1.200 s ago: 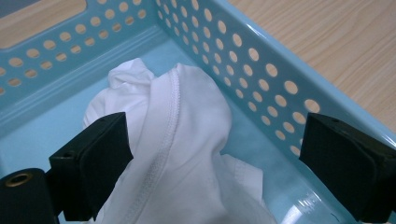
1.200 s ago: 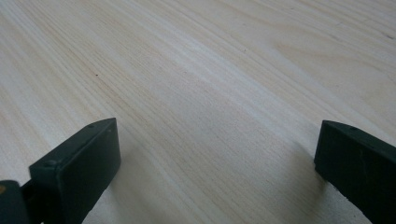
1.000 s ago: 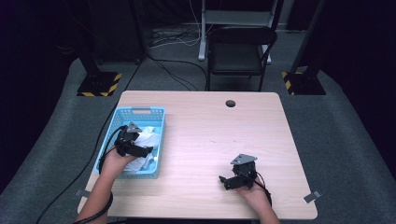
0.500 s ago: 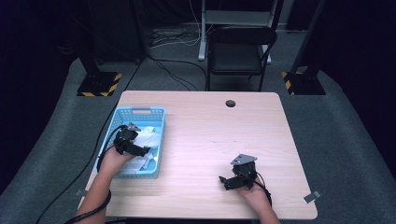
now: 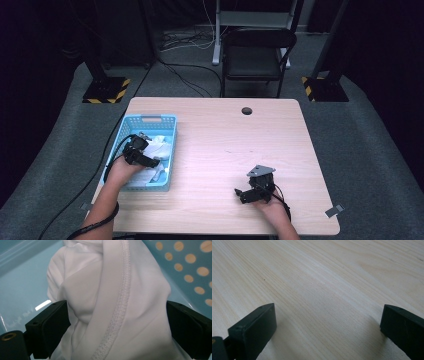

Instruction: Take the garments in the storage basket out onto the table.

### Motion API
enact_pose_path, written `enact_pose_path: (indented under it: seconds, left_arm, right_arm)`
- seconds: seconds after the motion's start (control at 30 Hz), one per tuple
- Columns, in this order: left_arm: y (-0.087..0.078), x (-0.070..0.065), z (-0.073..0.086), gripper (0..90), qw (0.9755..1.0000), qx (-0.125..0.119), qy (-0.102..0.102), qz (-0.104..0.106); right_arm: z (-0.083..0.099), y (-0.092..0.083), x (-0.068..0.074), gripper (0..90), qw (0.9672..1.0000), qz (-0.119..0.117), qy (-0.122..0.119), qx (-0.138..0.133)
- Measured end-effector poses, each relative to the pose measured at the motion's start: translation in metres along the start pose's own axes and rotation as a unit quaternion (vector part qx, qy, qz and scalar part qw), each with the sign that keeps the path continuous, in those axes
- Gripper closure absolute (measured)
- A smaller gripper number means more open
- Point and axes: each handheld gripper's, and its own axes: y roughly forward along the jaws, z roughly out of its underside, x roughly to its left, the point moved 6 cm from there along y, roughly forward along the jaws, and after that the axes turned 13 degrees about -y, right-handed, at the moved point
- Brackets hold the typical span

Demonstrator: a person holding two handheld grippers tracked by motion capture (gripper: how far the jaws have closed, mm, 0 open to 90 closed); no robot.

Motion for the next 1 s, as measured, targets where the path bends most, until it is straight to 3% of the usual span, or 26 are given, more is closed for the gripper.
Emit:
enact_pose_path:
  seconds: [0.1,0.43,0.67,0.87,1.0]
  left_arm:
    - [0.0008,0.0005,0.0006,8.4,1.0000,0.004,-0.007,0.005]
    - [0.0069,0.0013,0.0034,10.8,0.9992,0.030,0.001,-0.027]
    - [0.0088,-0.0002,0.0057,24.6,0.9987,0.048,0.005,-0.018]
    - [0.0072,-0.0021,0.0058,43.7,0.9983,0.053,0.018,-0.016]
    - [0.0054,-0.0026,0.0049,51.8,0.9982,0.049,0.026,-0.023]
  right_arm:
    - [0.0000,-0.0001,0.0000,0.0,1.0000,0.000,0.000,0.000]
    - [0.0000,0.0000,-0.0003,0.1,1.0000,0.001,0.000,-0.001]
    - [0.0000,0.0000,-0.0003,0.2,1.0000,0.001,0.000,-0.001]
    - [0.0000,0.0000,-0.0004,0.2,1.0000,0.001,0.000,-0.001]
    - [0.0000,-0.0001,-0.0004,0.1,1.0000,0.000,0.001,-0.001]
